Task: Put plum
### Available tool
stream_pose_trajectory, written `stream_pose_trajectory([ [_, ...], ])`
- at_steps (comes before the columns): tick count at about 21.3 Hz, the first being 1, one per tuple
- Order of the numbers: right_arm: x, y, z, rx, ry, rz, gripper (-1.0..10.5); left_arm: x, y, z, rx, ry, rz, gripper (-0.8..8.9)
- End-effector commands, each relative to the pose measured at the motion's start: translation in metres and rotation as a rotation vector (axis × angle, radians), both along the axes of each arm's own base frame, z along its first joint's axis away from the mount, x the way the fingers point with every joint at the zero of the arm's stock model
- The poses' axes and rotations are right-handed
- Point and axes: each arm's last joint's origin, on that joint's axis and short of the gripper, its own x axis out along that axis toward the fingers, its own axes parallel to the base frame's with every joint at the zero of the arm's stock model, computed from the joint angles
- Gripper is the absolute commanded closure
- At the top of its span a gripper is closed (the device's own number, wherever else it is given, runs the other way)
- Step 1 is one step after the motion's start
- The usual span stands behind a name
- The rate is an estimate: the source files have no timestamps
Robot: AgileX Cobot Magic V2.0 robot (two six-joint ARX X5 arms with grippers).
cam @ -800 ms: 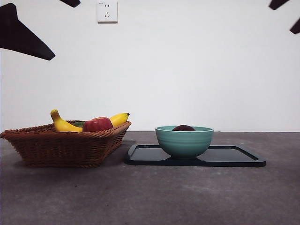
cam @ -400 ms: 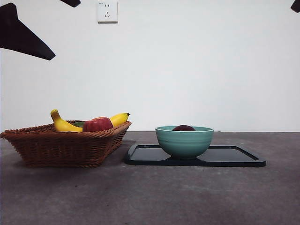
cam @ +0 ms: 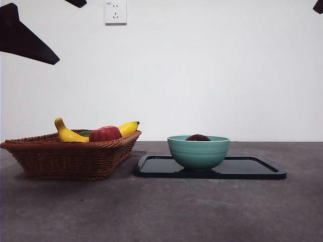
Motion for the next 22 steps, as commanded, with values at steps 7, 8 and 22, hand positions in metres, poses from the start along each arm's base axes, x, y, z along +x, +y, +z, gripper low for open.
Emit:
stream_pose_trajectory([
  [7,0.001,0.001,0.002,0.002,-0.011,0.014,6.7,0.001,-0.002,0.002,-0.030,0.036,0.025,3.81],
  [8,0.001,0.001,0.002,0.002,-0.011,0.014,6.7,0.001,-0.002,0.003,-0.034,0.037,0.036,3.81],
  [22,0.001,0.001,0.002,0.002,-0.012,0.013,6.7,0.041,-0.027,0.028,-0.072,0.023,0.172,3.80],
])
